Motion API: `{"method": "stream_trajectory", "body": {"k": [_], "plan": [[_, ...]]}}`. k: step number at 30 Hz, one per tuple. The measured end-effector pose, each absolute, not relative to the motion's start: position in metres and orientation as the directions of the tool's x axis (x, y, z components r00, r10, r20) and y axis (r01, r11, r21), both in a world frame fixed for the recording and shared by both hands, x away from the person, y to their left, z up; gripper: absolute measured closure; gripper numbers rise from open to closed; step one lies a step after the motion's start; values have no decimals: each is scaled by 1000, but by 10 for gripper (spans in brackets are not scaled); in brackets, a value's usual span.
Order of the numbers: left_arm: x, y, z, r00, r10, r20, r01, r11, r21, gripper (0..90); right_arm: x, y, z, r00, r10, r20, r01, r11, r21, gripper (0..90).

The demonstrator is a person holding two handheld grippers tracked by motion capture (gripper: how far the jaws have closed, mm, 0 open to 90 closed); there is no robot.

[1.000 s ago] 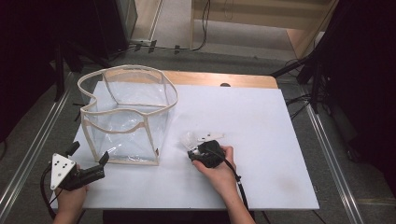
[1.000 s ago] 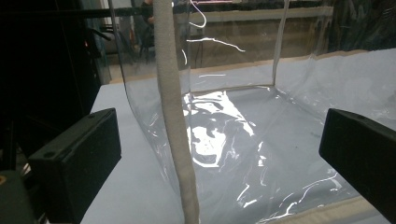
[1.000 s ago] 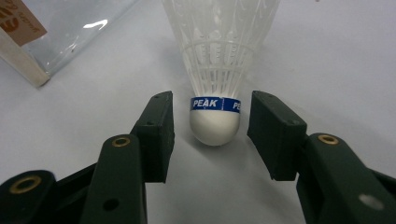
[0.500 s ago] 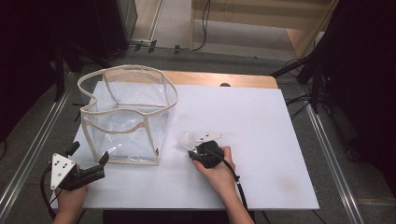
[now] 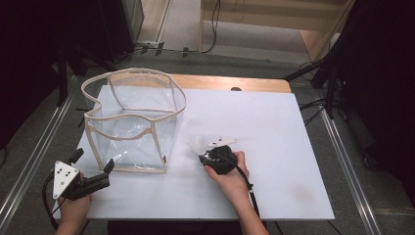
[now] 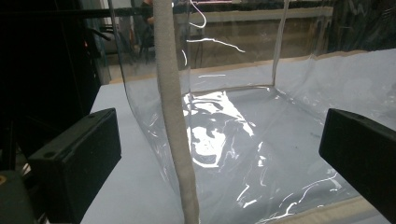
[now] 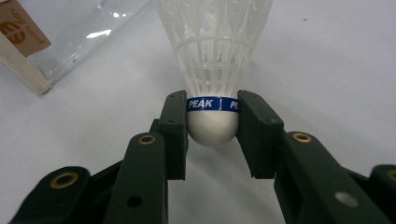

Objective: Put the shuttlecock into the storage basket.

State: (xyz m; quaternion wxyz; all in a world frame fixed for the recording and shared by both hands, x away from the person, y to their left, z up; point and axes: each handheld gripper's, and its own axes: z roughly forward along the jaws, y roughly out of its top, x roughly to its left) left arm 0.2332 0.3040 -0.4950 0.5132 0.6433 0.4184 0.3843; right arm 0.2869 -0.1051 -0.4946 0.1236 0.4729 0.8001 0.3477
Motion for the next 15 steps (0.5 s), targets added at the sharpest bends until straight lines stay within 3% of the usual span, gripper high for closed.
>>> {"method": "stream_trajectory", "body": {"k": [15], "plan": [[233, 304, -495, 354, 933, 63, 145, -122, 982, 0, 289, -111, -482, -526, 841, 125, 651, 304, 695, 632]]}}
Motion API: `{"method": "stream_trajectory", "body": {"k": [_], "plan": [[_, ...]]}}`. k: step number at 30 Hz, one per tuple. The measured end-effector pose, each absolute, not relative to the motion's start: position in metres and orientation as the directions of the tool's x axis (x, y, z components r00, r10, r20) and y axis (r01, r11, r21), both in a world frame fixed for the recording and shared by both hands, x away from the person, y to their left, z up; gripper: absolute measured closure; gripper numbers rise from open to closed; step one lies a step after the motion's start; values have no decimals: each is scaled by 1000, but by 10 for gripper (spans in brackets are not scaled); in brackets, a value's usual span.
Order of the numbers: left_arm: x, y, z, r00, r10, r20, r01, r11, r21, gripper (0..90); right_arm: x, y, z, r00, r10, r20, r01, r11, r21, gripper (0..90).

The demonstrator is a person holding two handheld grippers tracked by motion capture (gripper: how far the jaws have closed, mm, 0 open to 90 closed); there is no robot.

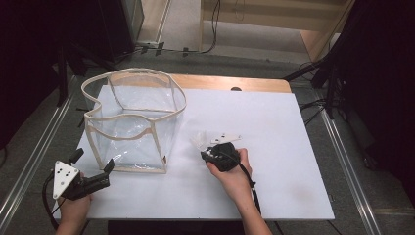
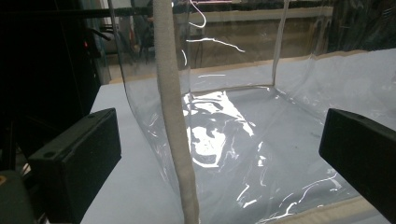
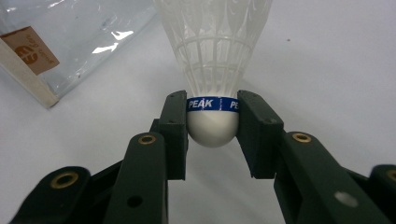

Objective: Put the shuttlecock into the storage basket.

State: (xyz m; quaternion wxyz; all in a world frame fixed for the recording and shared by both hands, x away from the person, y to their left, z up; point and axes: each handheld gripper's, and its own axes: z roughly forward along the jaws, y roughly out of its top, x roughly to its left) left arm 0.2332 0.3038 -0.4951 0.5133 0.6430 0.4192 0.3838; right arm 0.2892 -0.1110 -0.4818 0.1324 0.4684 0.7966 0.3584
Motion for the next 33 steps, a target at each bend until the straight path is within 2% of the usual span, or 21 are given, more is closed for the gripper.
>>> {"method": "stream_trajectory", "body": {"k": [33], "plan": [[233, 304, -495, 354, 933, 67, 144, -125, 982, 0, 299, -125, -446, -508, 853, 119, 616, 263, 743, 633]]}}
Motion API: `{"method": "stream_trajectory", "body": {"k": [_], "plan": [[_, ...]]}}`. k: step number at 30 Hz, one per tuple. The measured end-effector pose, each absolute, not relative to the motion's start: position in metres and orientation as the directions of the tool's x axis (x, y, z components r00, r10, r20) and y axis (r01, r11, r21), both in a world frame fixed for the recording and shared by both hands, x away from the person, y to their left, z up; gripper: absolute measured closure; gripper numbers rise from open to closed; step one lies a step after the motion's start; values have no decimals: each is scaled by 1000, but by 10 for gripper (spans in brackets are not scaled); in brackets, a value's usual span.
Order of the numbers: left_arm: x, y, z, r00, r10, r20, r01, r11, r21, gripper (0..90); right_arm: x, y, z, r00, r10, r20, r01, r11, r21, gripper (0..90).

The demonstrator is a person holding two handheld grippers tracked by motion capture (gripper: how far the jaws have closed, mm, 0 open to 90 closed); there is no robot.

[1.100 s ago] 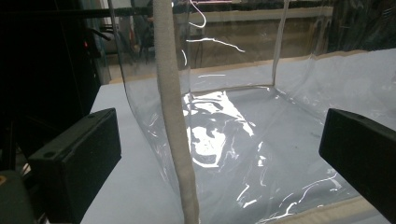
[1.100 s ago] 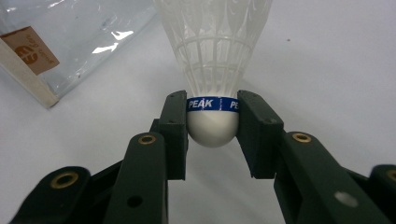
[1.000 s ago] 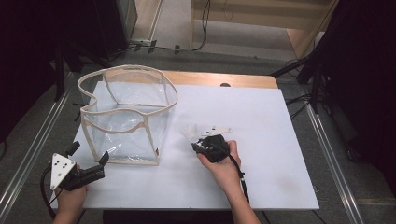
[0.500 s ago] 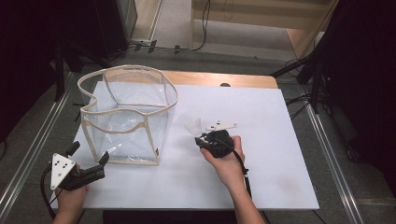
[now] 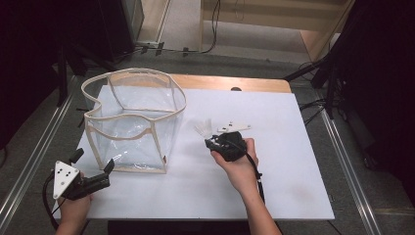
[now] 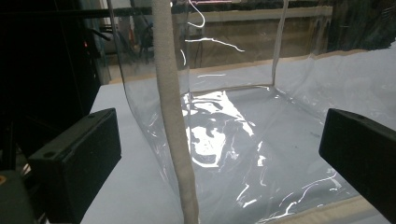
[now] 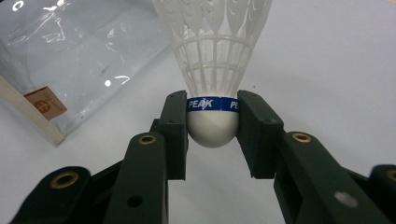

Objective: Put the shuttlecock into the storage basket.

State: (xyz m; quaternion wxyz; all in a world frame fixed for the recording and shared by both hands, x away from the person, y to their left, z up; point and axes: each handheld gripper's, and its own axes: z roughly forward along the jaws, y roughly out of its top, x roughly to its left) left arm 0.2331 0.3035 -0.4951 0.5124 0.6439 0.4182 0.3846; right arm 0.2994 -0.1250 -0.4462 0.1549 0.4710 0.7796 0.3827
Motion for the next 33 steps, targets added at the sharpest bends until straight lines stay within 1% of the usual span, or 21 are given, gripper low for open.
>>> {"method": "stream_trajectory", "body": {"k": [33], "plan": [[233, 304, -495, 355, 933, 64, 144, -122, 982, 0, 307, -129, -419, -510, 852, 116, 579, 240, 779, 633]]}}
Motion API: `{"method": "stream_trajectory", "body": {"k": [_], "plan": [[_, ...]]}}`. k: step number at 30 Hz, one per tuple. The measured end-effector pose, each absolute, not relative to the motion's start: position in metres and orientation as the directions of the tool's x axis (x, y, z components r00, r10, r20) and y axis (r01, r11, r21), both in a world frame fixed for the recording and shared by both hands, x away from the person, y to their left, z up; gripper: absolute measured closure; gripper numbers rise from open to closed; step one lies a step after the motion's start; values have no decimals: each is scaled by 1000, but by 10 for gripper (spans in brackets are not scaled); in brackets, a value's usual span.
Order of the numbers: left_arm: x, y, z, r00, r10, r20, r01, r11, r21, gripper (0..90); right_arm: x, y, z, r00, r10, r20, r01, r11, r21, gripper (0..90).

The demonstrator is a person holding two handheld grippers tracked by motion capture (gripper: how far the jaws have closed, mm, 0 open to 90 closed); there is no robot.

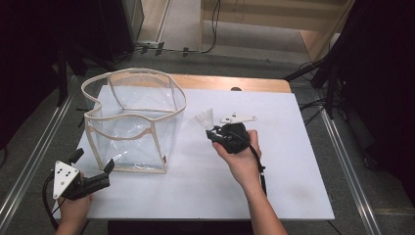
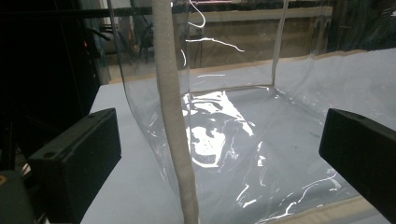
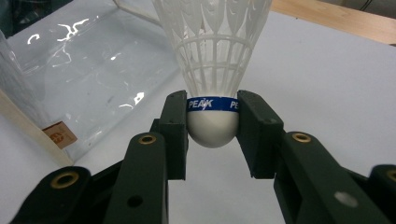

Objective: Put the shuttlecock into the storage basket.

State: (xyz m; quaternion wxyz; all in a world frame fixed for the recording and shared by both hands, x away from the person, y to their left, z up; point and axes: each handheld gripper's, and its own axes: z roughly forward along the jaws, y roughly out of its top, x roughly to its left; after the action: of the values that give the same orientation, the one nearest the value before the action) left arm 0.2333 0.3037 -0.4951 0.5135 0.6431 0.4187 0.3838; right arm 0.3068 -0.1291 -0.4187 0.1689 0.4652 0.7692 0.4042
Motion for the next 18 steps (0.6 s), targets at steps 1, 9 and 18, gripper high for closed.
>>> {"method": "stream_trajectory", "body": {"k": [1, 9, 18], "plan": [[233, 304, -495, 355, 933, 63, 144, -122, 982, 0, 307, -129, -418, -510, 853, 115, 578, 241, 780, 633], [233, 304, -495, 355, 933, 66, 145, -124, 982, 0, 308, -131, -413, -502, 855, 126, 565, 214, 797, 633], [233, 303, -495, 355, 932, 66, 144, -124, 982, 0, 310, -131, -406, -497, 858, 126, 545, 196, 815, 633]]}}
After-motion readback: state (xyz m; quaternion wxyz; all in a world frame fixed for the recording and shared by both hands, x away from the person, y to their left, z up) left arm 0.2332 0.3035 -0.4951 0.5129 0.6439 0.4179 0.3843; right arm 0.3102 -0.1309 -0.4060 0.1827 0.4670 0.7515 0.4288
